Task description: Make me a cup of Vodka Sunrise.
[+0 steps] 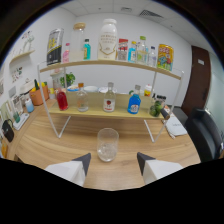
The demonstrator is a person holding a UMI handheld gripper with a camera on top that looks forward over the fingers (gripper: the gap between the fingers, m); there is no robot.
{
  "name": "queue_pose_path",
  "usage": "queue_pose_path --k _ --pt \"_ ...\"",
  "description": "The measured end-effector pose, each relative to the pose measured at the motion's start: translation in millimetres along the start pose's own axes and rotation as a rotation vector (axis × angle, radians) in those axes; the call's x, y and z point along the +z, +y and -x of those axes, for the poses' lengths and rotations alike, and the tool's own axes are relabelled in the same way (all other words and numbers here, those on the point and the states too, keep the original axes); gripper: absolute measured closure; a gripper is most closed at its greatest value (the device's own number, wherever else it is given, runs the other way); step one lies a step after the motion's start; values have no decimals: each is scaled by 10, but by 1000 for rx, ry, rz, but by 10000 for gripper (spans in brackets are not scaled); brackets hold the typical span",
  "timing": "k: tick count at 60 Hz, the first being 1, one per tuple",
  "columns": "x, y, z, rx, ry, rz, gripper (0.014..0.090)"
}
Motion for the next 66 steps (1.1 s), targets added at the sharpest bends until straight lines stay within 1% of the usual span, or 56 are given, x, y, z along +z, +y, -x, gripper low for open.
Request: queue_pose_path --k 9,16,23,28,33,36,45,50,56,60,66 --pt "-65 15 -11 0 16 -3 187" --pt "-178 130 23 11 26 9 188" --pt "-311 317 194 28 24 16 189" --pt "-363 392 441 44 4 6 193" --pt "-353 338 760 70 -33 -36 195" --pt "-318 234 959 82 -57 -75 194" --pt "-79 -274 1433 95 -106 -210 187" --pt "136 -584 1637 93 -129 -266 189" --pt "418 -942 1787 78 -139 -330 190" --pt "626 -1134 1837 65 -133 -357 191" --pt "947 -1383 1873 46 -118 -383 239"
